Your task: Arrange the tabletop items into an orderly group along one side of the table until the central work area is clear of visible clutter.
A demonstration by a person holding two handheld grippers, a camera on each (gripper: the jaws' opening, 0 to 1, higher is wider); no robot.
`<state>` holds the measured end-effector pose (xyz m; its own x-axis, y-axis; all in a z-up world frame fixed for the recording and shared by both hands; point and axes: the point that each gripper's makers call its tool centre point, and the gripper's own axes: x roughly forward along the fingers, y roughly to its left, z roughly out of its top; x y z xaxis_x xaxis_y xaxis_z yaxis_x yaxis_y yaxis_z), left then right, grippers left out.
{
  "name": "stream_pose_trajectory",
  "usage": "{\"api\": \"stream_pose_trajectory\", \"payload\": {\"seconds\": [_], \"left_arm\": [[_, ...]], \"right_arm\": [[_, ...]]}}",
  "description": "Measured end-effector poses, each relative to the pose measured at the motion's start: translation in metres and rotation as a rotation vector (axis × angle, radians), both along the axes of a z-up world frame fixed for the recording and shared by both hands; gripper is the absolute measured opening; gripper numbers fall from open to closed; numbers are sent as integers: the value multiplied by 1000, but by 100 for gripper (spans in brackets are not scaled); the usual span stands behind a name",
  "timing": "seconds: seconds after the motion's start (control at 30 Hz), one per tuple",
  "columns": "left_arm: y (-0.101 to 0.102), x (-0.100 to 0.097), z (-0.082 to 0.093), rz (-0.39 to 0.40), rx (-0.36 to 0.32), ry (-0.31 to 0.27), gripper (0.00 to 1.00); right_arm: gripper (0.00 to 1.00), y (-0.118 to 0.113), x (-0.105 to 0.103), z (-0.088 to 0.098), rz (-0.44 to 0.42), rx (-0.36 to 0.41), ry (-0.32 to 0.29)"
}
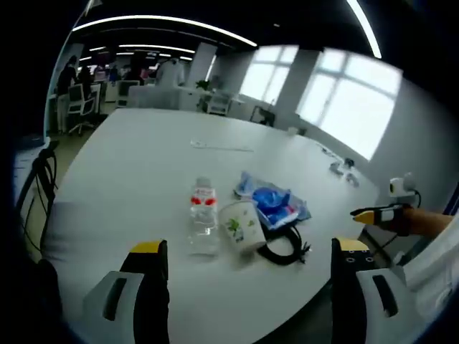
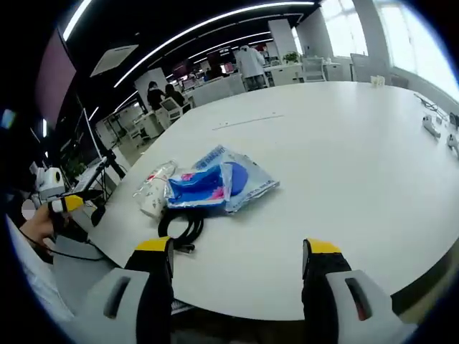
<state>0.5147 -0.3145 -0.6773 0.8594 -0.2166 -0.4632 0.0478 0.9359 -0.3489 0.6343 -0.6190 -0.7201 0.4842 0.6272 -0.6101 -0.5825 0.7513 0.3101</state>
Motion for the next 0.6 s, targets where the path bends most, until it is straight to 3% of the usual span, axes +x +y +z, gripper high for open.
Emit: {"api": "stream_pose_trajectory", "payload": {"seconds": [0.6], "left_arm": [[-3, 3, 2, -66, 1, 12, 90]], "right_arm": [[71, 2, -4, 6, -67, 57, -24]]}}
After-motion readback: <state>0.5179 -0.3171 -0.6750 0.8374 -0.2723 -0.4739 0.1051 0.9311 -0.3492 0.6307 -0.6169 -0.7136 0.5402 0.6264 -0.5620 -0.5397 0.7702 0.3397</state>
